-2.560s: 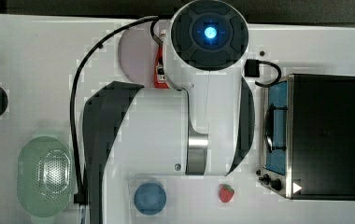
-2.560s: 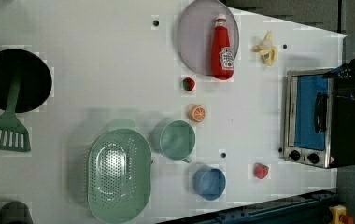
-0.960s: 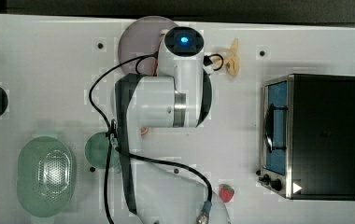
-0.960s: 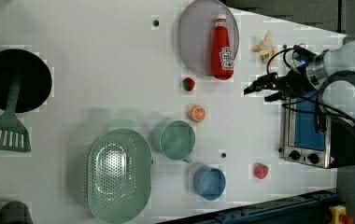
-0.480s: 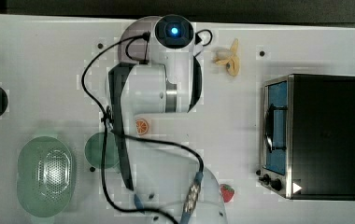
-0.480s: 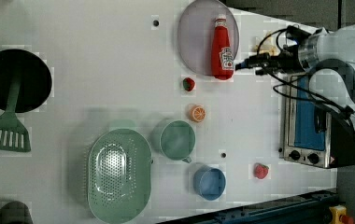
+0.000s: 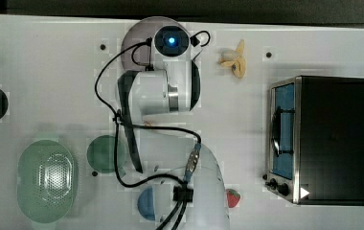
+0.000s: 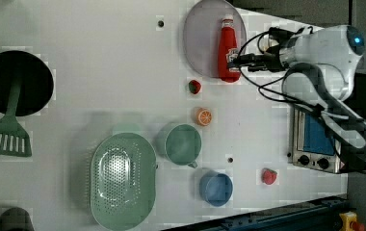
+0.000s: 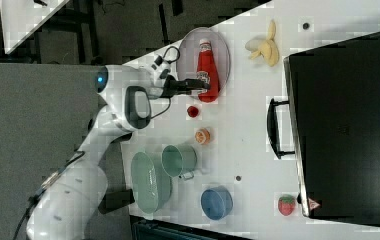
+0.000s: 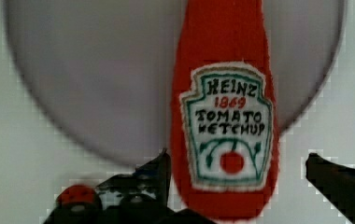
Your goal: Pick ketchup from plate and place it on table.
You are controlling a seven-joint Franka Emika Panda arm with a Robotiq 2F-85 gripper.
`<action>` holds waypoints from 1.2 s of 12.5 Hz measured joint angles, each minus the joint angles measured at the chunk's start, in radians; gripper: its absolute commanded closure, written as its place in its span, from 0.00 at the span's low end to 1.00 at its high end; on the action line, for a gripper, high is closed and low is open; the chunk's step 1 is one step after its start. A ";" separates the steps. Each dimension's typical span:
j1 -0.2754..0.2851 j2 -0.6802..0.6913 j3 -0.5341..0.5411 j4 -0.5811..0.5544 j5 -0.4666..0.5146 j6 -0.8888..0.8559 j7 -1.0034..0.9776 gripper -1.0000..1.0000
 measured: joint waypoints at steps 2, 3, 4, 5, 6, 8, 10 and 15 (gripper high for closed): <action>-0.001 0.056 -0.008 0.021 -0.002 0.041 -0.003 0.00; -0.002 0.082 -0.011 0.037 0.003 0.046 -0.003 0.00; -0.004 0.098 -0.010 0.039 0.007 0.063 -0.004 0.00; -0.005 0.109 -0.010 0.038 0.002 0.079 -0.005 0.00; -0.004 0.115 -0.011 0.037 0.004 0.090 -0.005 0.00; -0.005 0.121 -0.012 0.040 0.008 0.104 -0.005 0.00; -0.002 0.123 -0.014 0.052 0.007 0.119 -0.005 0.04; 0.011 0.127 -0.010 0.067 0.003 0.135 -0.005 0.37</action>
